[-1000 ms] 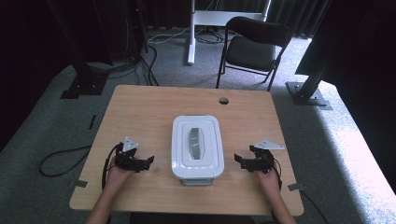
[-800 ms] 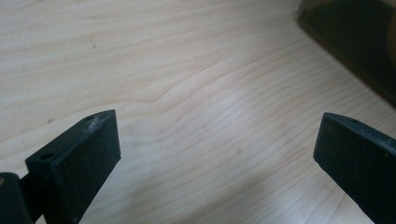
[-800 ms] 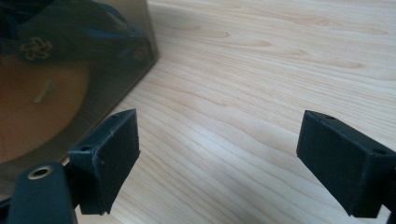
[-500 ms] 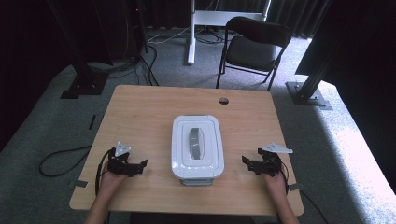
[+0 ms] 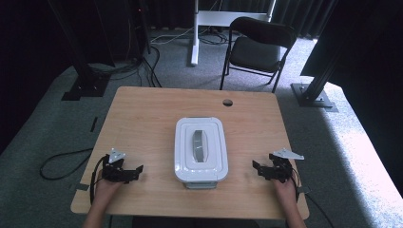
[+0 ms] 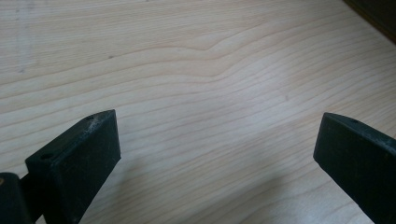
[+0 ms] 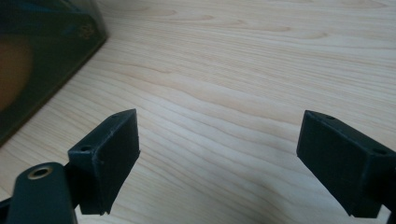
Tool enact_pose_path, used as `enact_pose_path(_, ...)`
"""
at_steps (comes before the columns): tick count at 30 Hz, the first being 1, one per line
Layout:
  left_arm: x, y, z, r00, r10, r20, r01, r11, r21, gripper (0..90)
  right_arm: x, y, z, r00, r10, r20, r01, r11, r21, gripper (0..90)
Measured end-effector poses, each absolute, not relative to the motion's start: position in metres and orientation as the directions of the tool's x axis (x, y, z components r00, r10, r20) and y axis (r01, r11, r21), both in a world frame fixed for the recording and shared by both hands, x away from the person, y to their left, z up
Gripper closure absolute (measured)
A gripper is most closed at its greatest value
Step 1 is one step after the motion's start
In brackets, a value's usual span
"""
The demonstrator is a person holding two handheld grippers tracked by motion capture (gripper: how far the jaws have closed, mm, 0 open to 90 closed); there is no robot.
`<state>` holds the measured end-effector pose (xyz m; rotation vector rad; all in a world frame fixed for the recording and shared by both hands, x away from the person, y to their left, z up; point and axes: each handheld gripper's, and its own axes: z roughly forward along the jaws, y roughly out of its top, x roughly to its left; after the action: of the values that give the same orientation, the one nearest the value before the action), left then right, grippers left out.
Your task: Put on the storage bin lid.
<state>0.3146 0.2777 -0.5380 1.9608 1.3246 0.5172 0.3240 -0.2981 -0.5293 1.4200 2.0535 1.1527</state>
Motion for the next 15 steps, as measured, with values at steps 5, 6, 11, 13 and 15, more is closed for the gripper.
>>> enact_pose_path(5,0.311,0.286,-0.538,0.372,0.926,-0.06,0.64,-0.21,0.739,1.1,0.319,-0.305,-0.53,-0.383,0.916,0.12,0.585,0.139,0.799,12.5)
enact_pose_path(6,0.31,0.287,-0.538,0.365,0.929,-0.06,0.641,-0.204,0.74,1.1,0.318,-0.307,-0.53,-0.382,0.916,0.123,0.583,0.136,0.801,12.5)
enact_pose_path(11,0.306,0.295,-0.539,0.344,0.937,-0.06,0.649,-0.191,0.737,1.1,0.313,-0.315,-0.532,-0.357,0.925,0.13,0.593,0.117,0.796,12.5)
enact_pose_path(13,0.304,0.298,-0.54,0.335,0.94,-0.058,0.654,-0.188,0.733,1.1,0.311,-0.317,-0.533,-0.345,0.931,0.123,0.597,0.117,0.794,12.5)
enact_pose_path(15,0.302,0.301,-0.54,0.326,0.943,-0.061,0.656,-0.179,0.733,1.1,0.31,-0.319,-0.534,-0.335,0.933,0.128,0.603,0.108,0.79,12.5)
